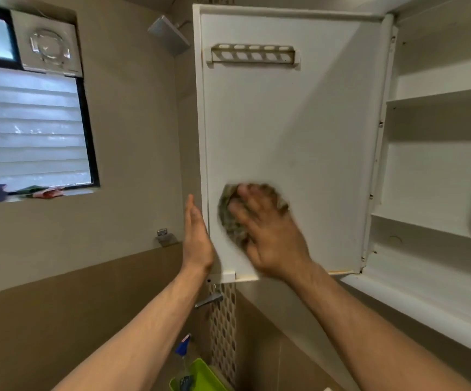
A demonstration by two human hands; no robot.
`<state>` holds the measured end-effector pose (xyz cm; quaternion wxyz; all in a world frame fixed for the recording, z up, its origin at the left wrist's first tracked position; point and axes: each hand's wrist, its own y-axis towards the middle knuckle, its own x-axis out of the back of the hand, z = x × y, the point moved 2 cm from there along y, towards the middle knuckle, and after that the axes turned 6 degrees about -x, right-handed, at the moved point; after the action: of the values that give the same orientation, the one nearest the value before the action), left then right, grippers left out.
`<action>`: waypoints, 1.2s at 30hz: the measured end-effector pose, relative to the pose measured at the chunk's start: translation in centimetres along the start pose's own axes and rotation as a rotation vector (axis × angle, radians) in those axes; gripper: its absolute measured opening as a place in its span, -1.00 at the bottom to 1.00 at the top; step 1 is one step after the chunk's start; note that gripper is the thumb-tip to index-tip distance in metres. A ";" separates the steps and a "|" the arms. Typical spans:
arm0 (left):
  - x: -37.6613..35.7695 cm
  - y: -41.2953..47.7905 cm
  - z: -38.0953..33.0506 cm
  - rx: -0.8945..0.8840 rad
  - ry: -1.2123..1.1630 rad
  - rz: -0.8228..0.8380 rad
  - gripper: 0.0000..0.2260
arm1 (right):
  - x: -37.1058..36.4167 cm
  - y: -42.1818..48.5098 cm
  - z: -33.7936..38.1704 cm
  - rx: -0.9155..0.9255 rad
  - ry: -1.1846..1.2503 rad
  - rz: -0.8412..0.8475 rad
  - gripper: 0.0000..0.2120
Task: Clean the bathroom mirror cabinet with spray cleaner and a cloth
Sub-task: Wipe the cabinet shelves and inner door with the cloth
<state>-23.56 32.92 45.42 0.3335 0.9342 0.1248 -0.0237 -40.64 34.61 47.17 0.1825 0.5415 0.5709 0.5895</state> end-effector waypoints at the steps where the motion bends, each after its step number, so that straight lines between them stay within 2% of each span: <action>1: 0.0 0.0 -0.2 -0.017 0.019 -0.005 -0.34 | 0.4 1.6 0.1 -0.196 0.019 -0.083 -0.33; 2: 0.0 -0.1 -0.3 -0.037 0.047 -0.017 -0.35 | 0.2 2.4 0.7 -0.339 0.035 -0.136 -0.33; 3: 0.0 -0.4 -0.3 -0.072 0.081 -0.045 -0.36 | -0.4 2.1 2.0 -0.387 0.029 -0.139 -0.32; 5: 0.2 -1.4 -0.4 -0.236 0.218 -0.087 -0.41 | -2.6 -1.2 5.0 -0.291 0.028 -0.029 -0.28; 7: 0.4 -3.0 0.6 -0.475 0.466 -0.043 -0.43 | -4.1 -5.7 6.3 -0.188 0.045 0.068 -0.21; 9: 0.9 -4.4 1.7 -0.651 0.695 0.003 -0.37 | -4.3 -7.7 5.0 -0.091 0.007 0.082 -0.17; 12: 1.2 -4.5 1.8 -0.820 1.047 0.052 -0.30 | -3.6 -7.8 1.7 0.058 -0.042 0.088 -0.24; 14: 1.3 -4.5 1.8 -0.943 1.220 0.114 -0.31 | -3.0 -9.0 -0.6 0.028 -0.043 0.076 -0.27; 16: 1.8 -4.5 2.0 -0.959 1.286 0.162 -0.32 | -1.9 -11.3 -2.9 -0.264 -0.059 0.022 -0.28; 19: 2.8 -4.8 2.3 -0.985 1.300 0.211 -0.32 | -0.9 -12.7 -2.6 -0.944 -0.058 -0.133 -0.33; 21: 2.7 -4.8 2.1 -1.009 1.221 0.241 -0.33 | -1.4 -10.9 0.2 -1.212 0.032 -0.203 -0.34; 22: 2.3 -4.8 1.9 -1.020 1.154 0.259 -0.34 | -1.5 -10.0 1.7 -1.274 0.081 -0.214 -0.34; 23: 1.9 -4.9 1.7 -1.023 1.081 0.266 -0.34 | -1.8 -9.3 3.4 -1.241 0.098 -0.195 -0.34; 24: 1.5 -5.0 1.6 -1.015 0.995 0.257 -0.34 | -2.4 -9.1 5.3 -1.122 0.098 -0.144 -0.34; 26: 0.8 -4.8 1.4 -0.960 0.819 0.211 -0.36 | -3.5 -9.8 9.2 -0.783 0.143 0.020 -0.23; 28: 0.4 -4.8 1.3 -0.899 0.734 0.179 -0.37 | -4.1 -11.1 11.2 -0.531 0.179 0.189 -0.09; 30: 0.7 -4.9 1.3 -0.904 0.760 0.173 -0.38 | -3.6 -11.3 10.5 -0.375 0.181 0.277 -0.13; 32: 1.0 -4.9 1.2 -0.940 0.836 0.178 -0.38 | -2.2 -11.6 7.5 -0.187 0.128 0.341 -0.26; 34: 0.9 -5.0 1.2 -0.966 0.940 0.186 -0.37 | -0.5 -13.2 3.2 -0.128 0.014 0.351 -0.34; 36: 0.4 -5.1 1.3 -0.998 1.068 0.236 -0.33 | 1.7 -15.6 -1.0 -0.325 -0.093 0.310 -0.30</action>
<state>-24.38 35.96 41.19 0.6126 0.5630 0.1649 0.5297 -48.37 39.96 34.55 0.2009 0.6129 0.3693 0.6690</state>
